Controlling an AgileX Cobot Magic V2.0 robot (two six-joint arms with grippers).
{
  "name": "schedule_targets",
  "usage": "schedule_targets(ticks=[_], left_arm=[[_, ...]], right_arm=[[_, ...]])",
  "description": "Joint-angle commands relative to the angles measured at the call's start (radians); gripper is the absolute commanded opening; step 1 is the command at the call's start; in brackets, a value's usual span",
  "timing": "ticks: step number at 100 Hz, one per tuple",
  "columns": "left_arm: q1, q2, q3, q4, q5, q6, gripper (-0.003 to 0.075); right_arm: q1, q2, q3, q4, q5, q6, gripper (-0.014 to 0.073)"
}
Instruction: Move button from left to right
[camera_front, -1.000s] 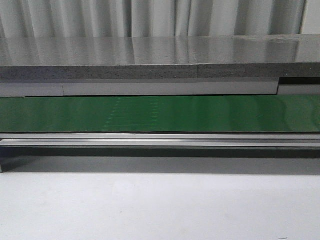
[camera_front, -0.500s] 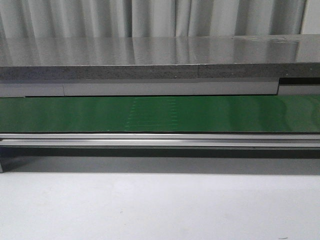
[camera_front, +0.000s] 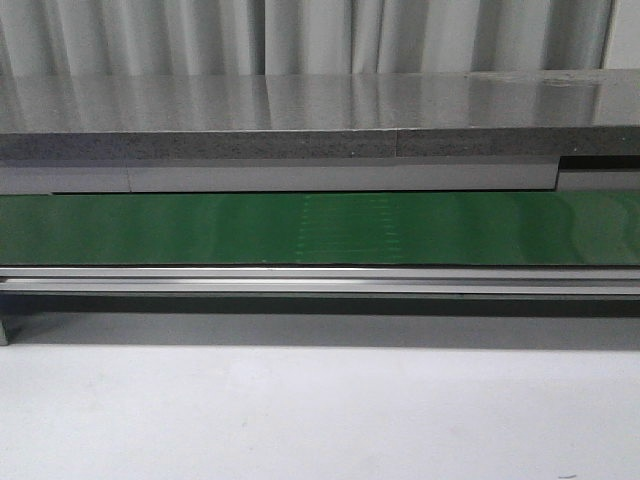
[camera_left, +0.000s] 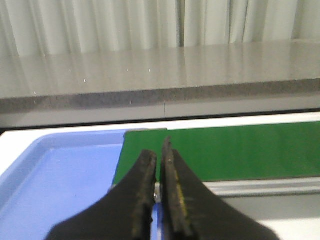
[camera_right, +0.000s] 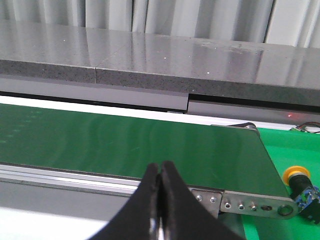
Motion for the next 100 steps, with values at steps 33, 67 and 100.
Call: schedule_targets(ticks=[33,67,100], left_arm=[[-0.011,-0.035,0.079,0.006,-0.186,-0.057,0.0005],[-0.011,-0.035,0.092,0.002,-0.202,-0.057,0.0005],[-0.011,-0.035,0.092,0.002,-0.202,-0.057,0.0005]], right_arm=[[-0.002,-0.013,0.0,-0.011,-0.085,0.002,-0.0121],[-0.002,-0.013,0.0,-0.011,-0.085,0.002,-0.0121],[-0.002,-0.013,0.0,-0.011,-0.085,0.002,-0.0121]])
